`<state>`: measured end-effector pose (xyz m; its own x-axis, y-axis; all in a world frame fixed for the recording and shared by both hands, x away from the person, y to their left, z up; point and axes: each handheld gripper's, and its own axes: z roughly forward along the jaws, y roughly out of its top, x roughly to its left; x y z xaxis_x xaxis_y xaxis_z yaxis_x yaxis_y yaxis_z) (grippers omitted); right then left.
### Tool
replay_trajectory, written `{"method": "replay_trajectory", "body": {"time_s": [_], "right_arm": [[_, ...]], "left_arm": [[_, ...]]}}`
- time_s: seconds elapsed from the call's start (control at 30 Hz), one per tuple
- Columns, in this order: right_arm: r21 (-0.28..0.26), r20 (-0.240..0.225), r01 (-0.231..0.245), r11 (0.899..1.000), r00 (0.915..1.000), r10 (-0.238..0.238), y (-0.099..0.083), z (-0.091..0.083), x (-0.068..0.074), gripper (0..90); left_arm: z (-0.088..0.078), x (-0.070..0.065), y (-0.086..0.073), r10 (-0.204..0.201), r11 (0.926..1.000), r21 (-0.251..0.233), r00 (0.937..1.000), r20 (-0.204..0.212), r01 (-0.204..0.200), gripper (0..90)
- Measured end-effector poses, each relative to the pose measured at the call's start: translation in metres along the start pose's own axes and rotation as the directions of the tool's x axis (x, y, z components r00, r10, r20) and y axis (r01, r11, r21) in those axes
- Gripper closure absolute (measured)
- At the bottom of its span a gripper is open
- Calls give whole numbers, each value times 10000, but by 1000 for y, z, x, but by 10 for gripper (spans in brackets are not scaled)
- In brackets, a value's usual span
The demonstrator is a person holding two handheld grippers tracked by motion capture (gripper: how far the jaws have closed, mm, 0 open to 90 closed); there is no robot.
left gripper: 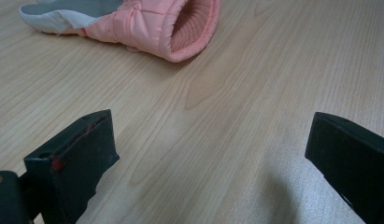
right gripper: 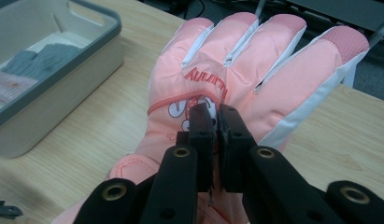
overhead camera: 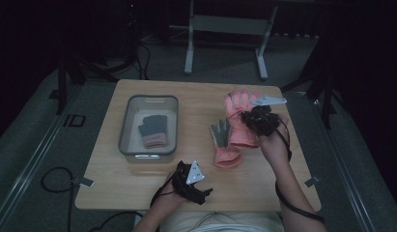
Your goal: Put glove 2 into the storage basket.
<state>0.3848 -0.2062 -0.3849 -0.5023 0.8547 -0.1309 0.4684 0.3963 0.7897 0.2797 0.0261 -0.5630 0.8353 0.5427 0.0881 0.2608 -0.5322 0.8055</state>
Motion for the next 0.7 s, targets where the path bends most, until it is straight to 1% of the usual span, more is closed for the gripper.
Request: {"method": "replay_trajectory", "body": {"time_s": [0.07, 0.13, 0.23, 0.4, 0.43, 0.5, 0.57, 0.67, 0.7], "right_arm": [[39, -126, -17, 10000, 9999, 18, 1, 3, 7, 855], [172, -252, 95, 9998, 9996, -91, 0, 8, 13, 855], [402, -436, -21, 9992, 9990, 38, -6, 16, 16, 854], [871, -199, -41, 9962, 9998, 58, -19, 29, 21, 854], [1017, -205, -7, 9948, 9998, 28, -23, 32, 22, 854], [1193, -290, -86, 9928, 9995, 121, -28, 38, 24, 852], [1430, -325, 13, 9897, 9995, 34, -33, 47, 26, 852], [1690, -269, 83, 9856, 9996, -38, -38, 58, 27, 850], [1774, -246, 33, 9841, 9997, 11, -40, 62, 27, 849]], "left_arm": [[0, 0, 0, 3, 10000, 1, 10000, 6, -3, 15], [0, 0, 0, 22, 10000, 2, 10000, 6, -22, 15], [0, 0, 0, 5, 10000, -29, 10000, -4, -5, 15], [-1, 0, 0, -52, 10000, -60, 10000, 4, 52, 15], [-1, 0, 0, -59, 10000, -58, 10000, 2, 59, 15], [-1, 0, 0, -49, 10000, -60, 10000, -5, 49, 15], [-1, 0, 0, -60, 10000, -67, 10000, -17, 60, 15], [-1, 0, 0, -96, 9999, -82, 10000, 6, 96, 15], [-1, 0, 0, -90, 9999, -71, 10000, 7, 90, 15]]}}
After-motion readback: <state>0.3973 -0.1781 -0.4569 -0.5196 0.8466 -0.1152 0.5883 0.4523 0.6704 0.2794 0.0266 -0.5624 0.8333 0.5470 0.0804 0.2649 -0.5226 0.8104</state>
